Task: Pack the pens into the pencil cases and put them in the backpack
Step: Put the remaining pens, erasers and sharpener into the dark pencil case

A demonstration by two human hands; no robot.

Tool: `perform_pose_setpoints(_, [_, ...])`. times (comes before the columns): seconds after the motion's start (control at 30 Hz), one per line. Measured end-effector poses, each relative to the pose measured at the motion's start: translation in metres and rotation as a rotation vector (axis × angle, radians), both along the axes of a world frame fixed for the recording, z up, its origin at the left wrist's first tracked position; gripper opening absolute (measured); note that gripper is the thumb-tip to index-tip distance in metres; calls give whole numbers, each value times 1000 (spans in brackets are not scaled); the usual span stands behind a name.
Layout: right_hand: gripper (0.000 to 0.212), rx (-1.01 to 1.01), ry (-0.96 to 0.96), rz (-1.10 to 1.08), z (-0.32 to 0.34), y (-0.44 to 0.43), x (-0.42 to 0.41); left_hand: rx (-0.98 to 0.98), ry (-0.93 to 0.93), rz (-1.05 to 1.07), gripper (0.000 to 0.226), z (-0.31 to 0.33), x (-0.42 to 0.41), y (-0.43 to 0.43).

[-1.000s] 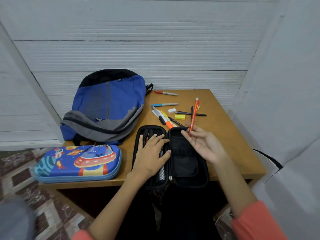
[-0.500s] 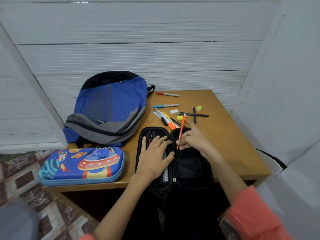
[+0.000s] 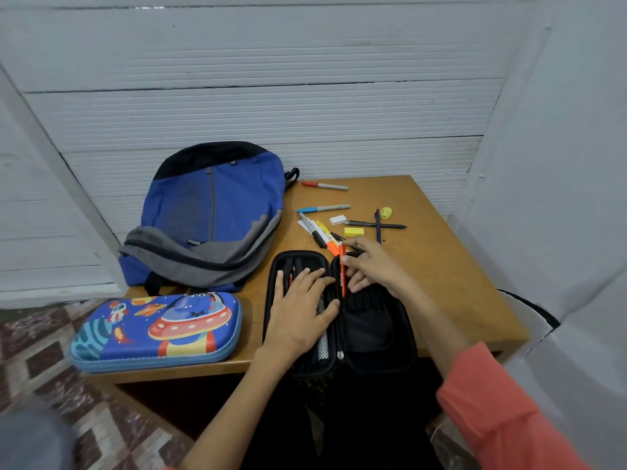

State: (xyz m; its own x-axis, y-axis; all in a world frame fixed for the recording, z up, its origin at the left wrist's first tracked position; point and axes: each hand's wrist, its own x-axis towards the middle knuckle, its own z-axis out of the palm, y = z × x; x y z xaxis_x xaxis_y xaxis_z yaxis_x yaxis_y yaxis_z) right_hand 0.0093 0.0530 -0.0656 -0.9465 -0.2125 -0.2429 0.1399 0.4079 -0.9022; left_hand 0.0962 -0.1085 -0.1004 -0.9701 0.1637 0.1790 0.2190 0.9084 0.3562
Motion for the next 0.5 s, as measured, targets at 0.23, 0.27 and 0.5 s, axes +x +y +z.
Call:
perform_pose_setpoints(0.23, [22, -49, 64, -27, -7, 1, 6, 13, -4, 1, 48, 2, 1, 1])
perform_pose_setpoints(0.27, [18, -59, 66, -29, -8, 2, 7, 12, -5, 1, 47, 2, 0, 1])
perform_pose_setpoints(0.5, [7, -53, 39, -38, -11, 3, 8, 12, -7, 4, 47, 2, 1, 1])
